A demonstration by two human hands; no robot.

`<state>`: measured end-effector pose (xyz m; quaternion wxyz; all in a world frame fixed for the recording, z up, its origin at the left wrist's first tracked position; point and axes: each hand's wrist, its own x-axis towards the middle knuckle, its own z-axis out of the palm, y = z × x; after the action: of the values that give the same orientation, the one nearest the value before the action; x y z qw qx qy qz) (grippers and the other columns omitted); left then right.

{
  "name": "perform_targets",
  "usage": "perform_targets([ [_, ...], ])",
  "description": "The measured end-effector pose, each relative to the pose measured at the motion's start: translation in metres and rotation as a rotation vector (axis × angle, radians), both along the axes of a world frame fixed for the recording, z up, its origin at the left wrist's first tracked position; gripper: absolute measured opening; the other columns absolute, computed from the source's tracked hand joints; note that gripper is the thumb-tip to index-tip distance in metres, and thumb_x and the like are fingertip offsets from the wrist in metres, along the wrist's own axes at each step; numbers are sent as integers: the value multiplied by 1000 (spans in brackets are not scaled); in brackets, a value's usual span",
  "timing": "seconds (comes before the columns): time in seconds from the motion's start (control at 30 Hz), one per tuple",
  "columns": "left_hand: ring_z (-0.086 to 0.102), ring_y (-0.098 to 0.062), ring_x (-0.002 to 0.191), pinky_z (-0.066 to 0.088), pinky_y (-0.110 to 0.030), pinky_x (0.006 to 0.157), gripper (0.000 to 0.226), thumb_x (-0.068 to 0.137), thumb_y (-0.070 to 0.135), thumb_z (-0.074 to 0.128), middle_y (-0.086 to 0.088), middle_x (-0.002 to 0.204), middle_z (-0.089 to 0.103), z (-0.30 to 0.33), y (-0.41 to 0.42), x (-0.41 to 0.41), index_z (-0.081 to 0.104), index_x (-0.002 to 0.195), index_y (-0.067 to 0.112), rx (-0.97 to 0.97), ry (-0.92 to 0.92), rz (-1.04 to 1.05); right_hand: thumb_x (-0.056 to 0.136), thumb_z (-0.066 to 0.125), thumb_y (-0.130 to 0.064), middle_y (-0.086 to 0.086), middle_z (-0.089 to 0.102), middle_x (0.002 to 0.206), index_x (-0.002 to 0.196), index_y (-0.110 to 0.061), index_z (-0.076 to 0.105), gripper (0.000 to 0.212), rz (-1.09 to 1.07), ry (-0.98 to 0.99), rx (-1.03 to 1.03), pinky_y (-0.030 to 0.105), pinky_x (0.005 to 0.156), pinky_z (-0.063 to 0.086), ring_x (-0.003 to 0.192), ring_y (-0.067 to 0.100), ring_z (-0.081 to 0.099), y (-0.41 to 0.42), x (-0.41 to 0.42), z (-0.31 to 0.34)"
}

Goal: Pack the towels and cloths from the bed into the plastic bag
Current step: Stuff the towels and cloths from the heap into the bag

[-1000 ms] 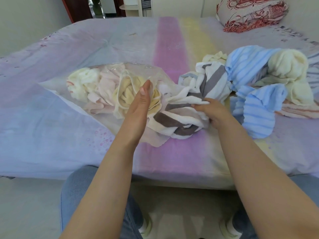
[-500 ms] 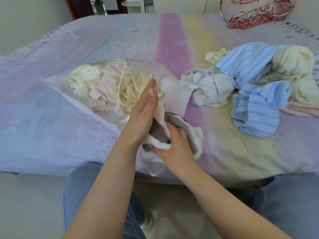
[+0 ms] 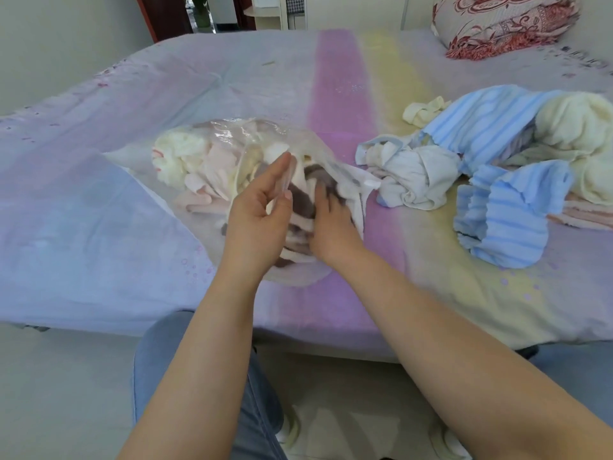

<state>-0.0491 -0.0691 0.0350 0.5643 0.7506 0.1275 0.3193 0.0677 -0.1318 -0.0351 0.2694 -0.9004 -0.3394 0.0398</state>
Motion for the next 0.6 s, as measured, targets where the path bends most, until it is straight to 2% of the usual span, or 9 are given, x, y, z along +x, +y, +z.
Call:
perform_targets([
  [0.03, 44, 15, 124, 35, -12, 106, 52, 95, -7, 43, 14, 138, 51, 1, 0, -2, 45, 140, 19, 5, 5, -5, 92, 51, -24, 17, 14, 158, 152, -14, -3, 82, 50, -1, -160, 41, 114, 26, 143, 34, 21, 3, -1, -8],
  [0.1, 44, 20, 121, 35, -7, 102, 54, 95, -9, 41, 16, 137, 50, 0, 0, -4, 44, 141, 18, 6, 20, -17, 93, 48, -30, 16, 14, 158, 153, -17, -2, 78, 103, -19, -271, 43, 112, 28, 142, 35, 22, -2, -7, -10],
  [0.17, 45, 15, 124, 37, -11, 104, 54, 94, -9, 41, 14, 140, 51, 0, 3, -5, 46, 140, 20, -4, 45, -16, 89, 52, -41, 11, 42, 141, 144, -22, 34, 62, 50, -199, -141, 39, 95, 40, 127, 33, 41, -18, -15, 0],
  [0.2, 47, 11, 125, 39, -15, 105, 54, 94, -8, 42, 12, 140, 52, 1, 4, -5, 48, 139, 21, -11, 57, -15, 84, 56, -47, 7, 51, 128, 130, -24, 51, 51, -8, -336, -28, 37, 88, 41, 118, 31, 47, -25, -19, 4],
  [0.27, 50, 9, 122, 42, -16, 101, 52, 94, -6, 43, 14, 135, 56, 3, 5, -4, 50, 137, 23, -20, 73, -13, 78, 60, -54, 7, 49, 125, 111, -29, 62, 42, -64, -433, 114, 39, 92, 40, 118, 32, 45, -33, -20, 4],
  [0.33, 57, 16, 106, 45, -10, 90, 49, 96, -4, 43, 21, 124, 60, 6, 4, -5, 51, 137, 22, -24, 79, -12, 81, 57, -55, 11, 28, 148, 122, -38, 55, 45, 48, -243, 94, 46, 108, 33, 134, 38, 30, -35, -17, 2],
  [0.4, 59, 14, 101, 47, -12, 89, 47, 97, -3, 42, 22, 122, 62, 9, 4, -7, 51, 137, 21, -58, 84, -37, 85, 53, -52, 8, 11, 158, 133, -45, 40, 50, 167, -28, -13, 46, 109, 32, 136, 41, 26, -29, -10, -2],
  [0.5, 49, 2, 128, 39, -25, 110, 48, 98, -2, 39, 9, 138, 57, 14, 3, -11, 51, 138, 23, -126, 88, -88, 84, 46, -49, 12, 23, 153, 134, -44, 38, 50, 238, -89, -107, 47, 102, 37, 124, 43, 38, 6, -6, -9],
  [0.6, 52, -1, 127, 39, -28, 111, 50, 96, -5, 39, 8, 135, 60, 18, -3, -13, 55, 133, 24, -172, 96, -82, 82, 41, -43, 16, 39, 144, 139, -25, 39, 60, 221, 26, -90, 49, 101, 41, 123, 41, 44, 53, -4, -12],
])
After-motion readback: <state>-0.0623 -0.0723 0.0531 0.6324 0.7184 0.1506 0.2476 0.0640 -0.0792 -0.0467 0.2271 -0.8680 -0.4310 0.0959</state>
